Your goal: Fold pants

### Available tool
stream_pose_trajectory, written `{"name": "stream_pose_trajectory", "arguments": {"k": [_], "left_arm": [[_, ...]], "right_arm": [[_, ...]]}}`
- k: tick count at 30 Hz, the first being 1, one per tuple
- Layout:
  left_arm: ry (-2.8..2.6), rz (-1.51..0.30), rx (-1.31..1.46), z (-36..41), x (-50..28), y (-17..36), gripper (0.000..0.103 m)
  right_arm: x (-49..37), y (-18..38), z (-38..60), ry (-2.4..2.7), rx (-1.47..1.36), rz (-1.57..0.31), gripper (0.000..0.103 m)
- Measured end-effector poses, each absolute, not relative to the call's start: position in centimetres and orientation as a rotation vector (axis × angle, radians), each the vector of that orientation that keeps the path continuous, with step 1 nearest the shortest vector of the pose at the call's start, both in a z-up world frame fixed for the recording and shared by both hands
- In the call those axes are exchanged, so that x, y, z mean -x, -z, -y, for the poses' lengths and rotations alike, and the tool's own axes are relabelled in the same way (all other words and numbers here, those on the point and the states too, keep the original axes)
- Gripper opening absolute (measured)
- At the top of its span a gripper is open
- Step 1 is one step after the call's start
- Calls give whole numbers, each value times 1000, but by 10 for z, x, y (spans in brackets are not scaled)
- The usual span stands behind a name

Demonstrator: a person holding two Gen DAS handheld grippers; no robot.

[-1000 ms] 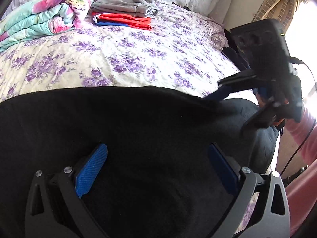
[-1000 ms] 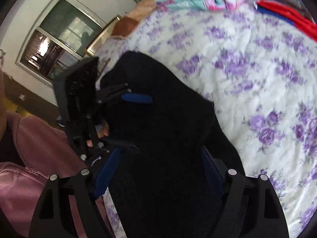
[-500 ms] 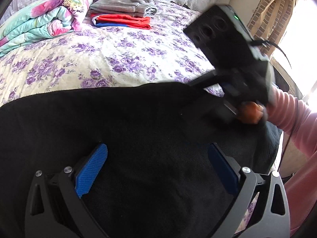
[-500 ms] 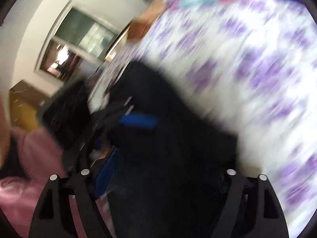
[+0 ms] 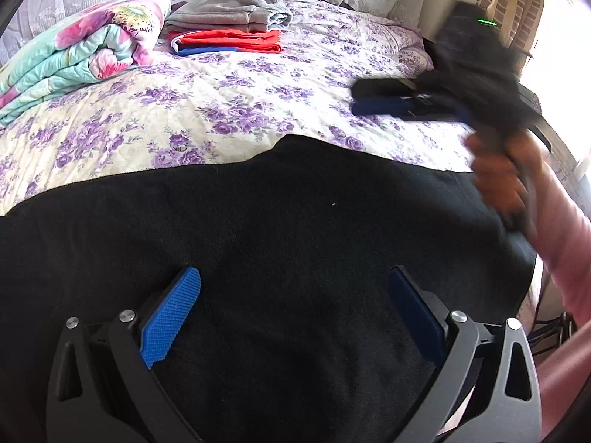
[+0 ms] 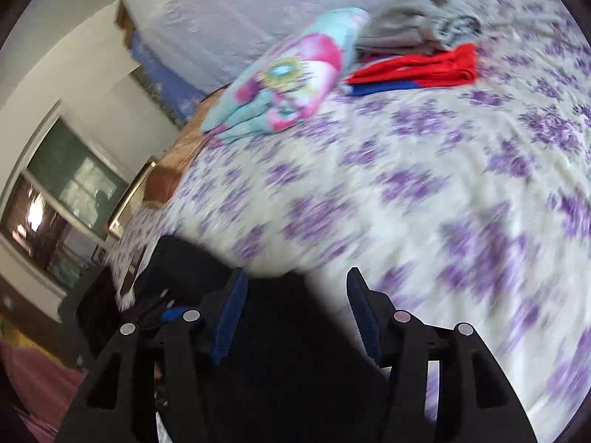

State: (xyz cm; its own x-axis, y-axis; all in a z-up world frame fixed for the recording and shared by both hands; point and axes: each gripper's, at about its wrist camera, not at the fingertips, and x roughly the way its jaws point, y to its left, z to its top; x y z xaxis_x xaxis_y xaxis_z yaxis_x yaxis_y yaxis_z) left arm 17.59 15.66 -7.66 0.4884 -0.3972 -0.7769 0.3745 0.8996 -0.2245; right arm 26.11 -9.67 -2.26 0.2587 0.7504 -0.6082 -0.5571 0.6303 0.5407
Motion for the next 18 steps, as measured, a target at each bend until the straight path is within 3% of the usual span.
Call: {"name": "stream_pose_trajectory", "arguments": {"k": [6,14,15,16,18], "left_arm": [[464,-952,4,-154,-176,77,99],[462,-949,-3,-154,-176,76,99],[460,-949,-10,-153,-176,77,99],[457,-949,-17,-152,-176,77,99],[453,-951,-28,-151,-176,77,99]], "right_arm": [[-181,56,61,-786,33,-943,56],[-165,58,245,-376,64,-916,53],[-159,58,274,-267,85,-907,64],[-154,58,304,-160,97,-894,86],[-138,61,368,60,109,-862,87]]}}
